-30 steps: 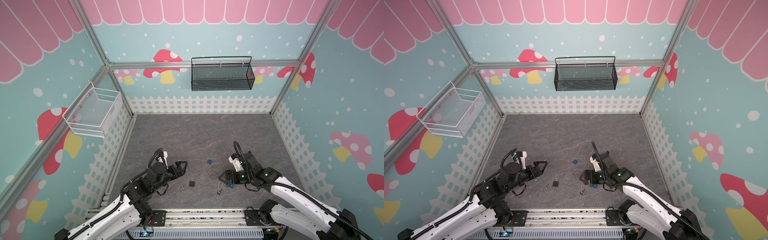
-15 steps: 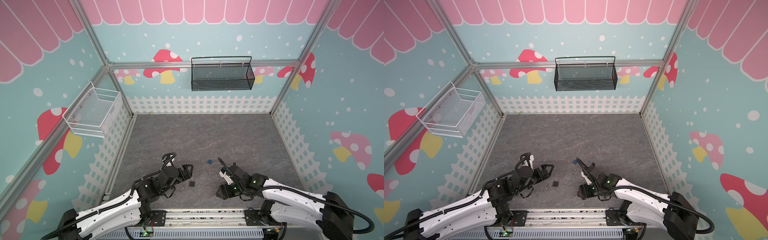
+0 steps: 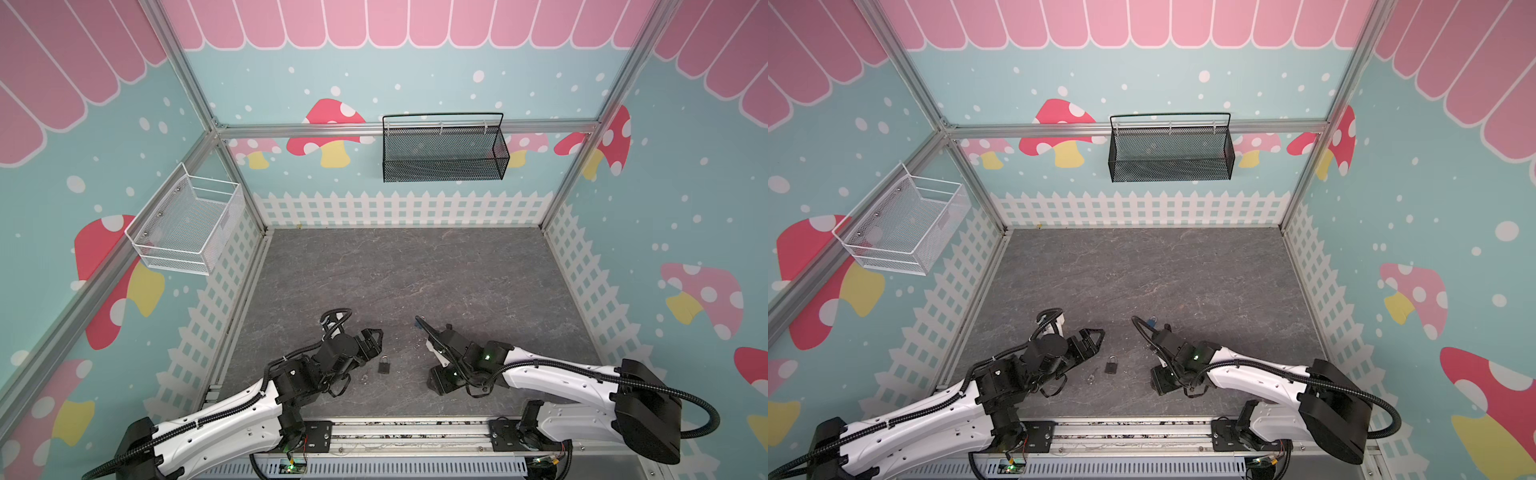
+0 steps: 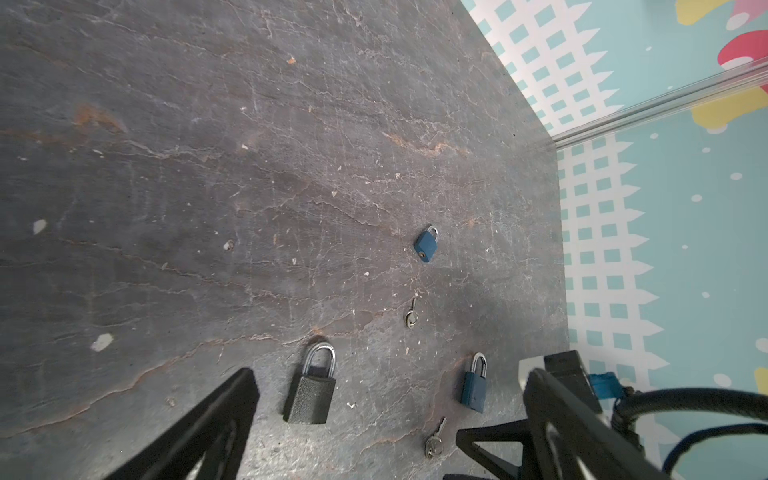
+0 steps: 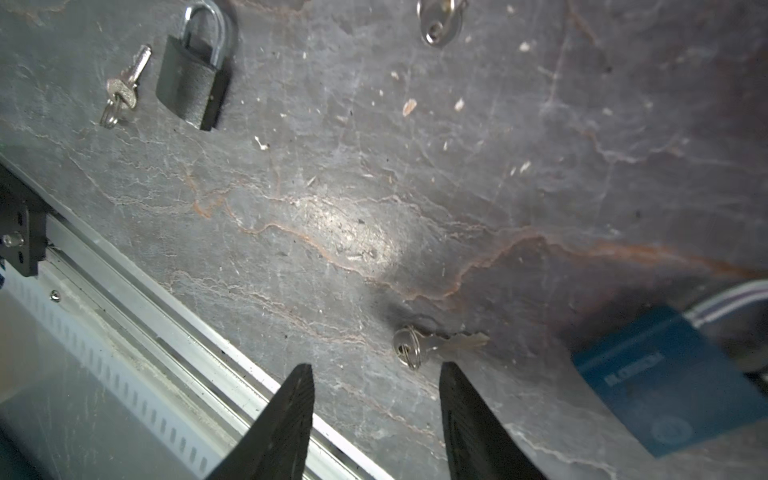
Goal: Unlock with the key
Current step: 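Lower the right gripper onto the silver key and close on it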
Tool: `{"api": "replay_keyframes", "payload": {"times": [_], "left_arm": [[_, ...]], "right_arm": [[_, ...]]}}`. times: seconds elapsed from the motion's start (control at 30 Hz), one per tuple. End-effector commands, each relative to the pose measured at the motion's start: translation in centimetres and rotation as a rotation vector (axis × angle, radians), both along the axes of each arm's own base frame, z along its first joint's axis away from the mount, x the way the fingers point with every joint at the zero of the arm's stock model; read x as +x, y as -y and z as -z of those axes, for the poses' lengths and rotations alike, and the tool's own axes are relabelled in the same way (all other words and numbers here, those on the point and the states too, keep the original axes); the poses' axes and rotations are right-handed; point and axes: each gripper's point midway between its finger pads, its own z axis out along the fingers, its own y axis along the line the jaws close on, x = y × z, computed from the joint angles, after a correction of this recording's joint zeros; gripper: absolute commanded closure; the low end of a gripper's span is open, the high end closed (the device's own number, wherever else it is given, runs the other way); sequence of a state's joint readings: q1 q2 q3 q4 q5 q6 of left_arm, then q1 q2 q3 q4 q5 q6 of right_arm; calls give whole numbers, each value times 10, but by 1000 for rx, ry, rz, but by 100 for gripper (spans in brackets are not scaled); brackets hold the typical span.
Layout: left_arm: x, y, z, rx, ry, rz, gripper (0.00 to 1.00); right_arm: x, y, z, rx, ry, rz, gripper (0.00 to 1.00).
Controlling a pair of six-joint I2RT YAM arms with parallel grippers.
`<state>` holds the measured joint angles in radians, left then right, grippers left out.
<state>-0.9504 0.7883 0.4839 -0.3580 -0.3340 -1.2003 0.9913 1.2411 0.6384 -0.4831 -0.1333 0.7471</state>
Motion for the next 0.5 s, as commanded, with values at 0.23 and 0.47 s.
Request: {"api": "replay_keyframes", "payload": {"times": [0.23, 0.47], "left_arm": [[1, -2, 2, 49, -29, -17, 0], [3, 2, 0, 62, -28, -6, 0]], "right_arm": [[3, 1, 7, -67, 16, -27, 62], [0, 4, 16, -103, 8, -38, 66]]}}
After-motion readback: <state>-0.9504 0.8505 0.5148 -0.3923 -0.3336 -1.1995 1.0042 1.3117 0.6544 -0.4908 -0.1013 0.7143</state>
